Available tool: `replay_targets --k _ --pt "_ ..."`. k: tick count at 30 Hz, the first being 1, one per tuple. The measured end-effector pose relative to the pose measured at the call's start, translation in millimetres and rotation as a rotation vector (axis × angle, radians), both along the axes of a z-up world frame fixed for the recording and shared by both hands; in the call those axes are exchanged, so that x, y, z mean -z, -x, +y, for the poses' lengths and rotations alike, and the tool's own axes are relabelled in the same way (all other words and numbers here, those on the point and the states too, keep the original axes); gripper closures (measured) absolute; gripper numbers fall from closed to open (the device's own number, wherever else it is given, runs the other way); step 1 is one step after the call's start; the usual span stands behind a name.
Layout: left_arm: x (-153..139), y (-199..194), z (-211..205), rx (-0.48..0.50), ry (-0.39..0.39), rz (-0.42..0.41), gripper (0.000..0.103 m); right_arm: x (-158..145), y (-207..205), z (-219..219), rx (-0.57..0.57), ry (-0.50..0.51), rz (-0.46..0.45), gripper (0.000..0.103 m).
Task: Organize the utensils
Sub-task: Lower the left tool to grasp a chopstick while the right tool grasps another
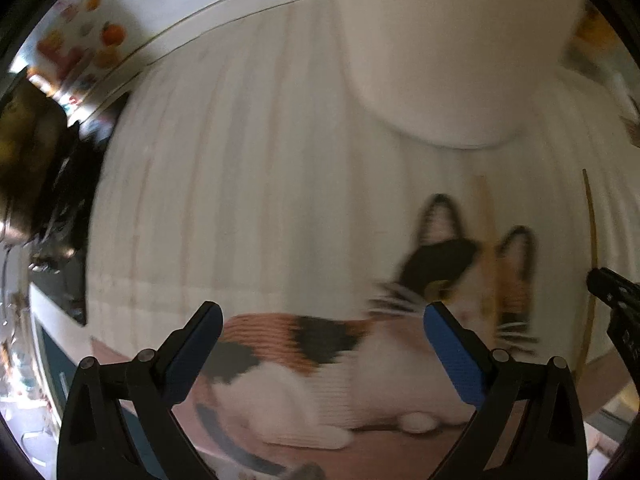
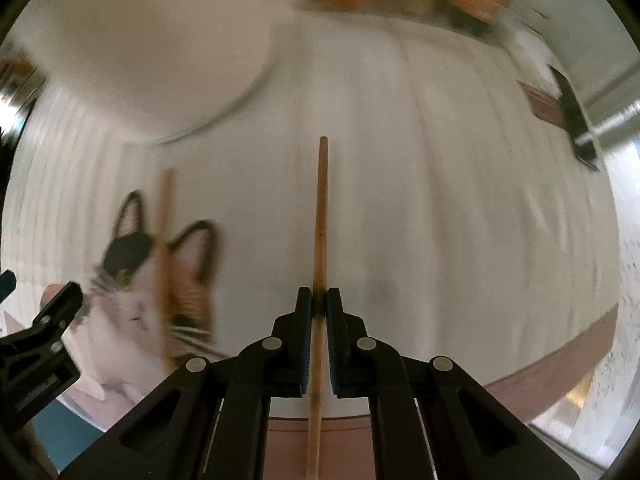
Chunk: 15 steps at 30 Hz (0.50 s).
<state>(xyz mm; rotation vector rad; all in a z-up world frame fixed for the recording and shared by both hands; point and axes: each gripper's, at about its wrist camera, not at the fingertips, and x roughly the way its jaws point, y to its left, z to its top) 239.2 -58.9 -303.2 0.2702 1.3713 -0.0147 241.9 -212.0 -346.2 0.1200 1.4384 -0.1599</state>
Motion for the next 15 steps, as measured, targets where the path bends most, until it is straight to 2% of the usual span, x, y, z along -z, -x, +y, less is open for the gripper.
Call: replay_targets --k 4,8,11,13,15 --pt "4 3 -28 0.052 0.08 0.043 0.002 -1 8 -40 0.079 0.018 0.005 0.096" --pt "14 5 -48 0.081 0.147 0.103 0.018 -3 14 -66 0.136 0.023 0.005 0.096" --pt "21 5 -58 0.094 0.162 0.129 0.021 -5 18 -89 0.169 0.015 0.009 0.096" --pt "25 5 -61 0.102 0.163 0.138 0.039 -6 18 -94 0.176 0.013 0.012 0.096" --pt "25 5 -69 0.108 0.165 0.138 0.048 -4 18 -99 0.181 0.003 0.024 0.096"
